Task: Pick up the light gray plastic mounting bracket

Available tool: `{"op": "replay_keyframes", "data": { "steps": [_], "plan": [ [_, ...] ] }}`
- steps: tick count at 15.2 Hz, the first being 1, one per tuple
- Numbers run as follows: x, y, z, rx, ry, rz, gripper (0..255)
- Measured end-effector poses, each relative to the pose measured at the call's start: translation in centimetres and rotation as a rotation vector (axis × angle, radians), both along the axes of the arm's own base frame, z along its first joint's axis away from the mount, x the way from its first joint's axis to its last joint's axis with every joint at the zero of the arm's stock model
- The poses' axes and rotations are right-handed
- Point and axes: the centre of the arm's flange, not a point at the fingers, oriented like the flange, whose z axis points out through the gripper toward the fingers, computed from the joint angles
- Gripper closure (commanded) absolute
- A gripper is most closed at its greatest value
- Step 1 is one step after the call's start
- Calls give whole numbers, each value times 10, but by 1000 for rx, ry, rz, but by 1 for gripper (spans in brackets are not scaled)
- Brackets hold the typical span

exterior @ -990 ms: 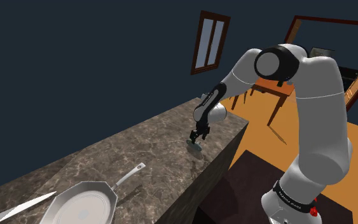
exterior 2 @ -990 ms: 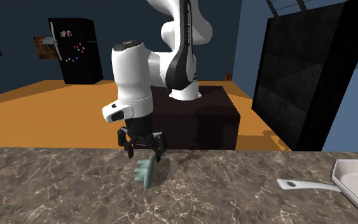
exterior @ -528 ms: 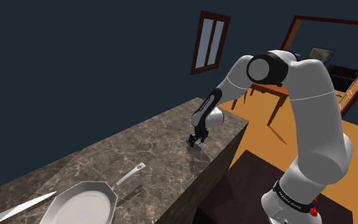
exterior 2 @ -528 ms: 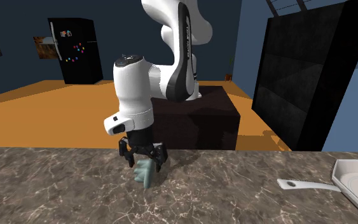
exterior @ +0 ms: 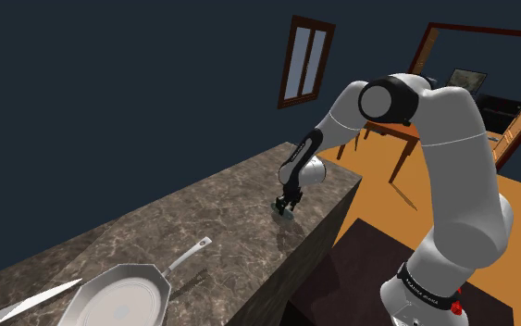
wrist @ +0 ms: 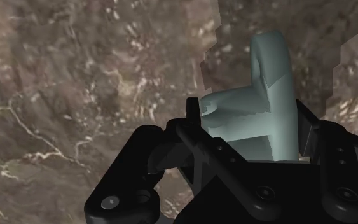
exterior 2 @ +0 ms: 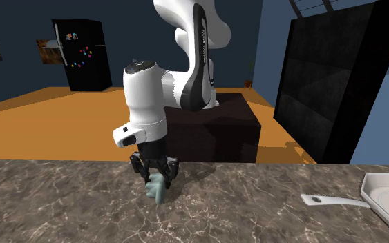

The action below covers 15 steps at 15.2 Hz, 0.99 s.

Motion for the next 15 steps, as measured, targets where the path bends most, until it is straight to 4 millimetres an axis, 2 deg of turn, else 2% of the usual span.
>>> {"op": "replay_keyframes", "data": {
  "steps": [3, 15],
  "plan": [
    [0, 0, 2, 0, 0, 0, 255],
    [0, 0, 61, -1, 0, -1, 255]
  ]
}}
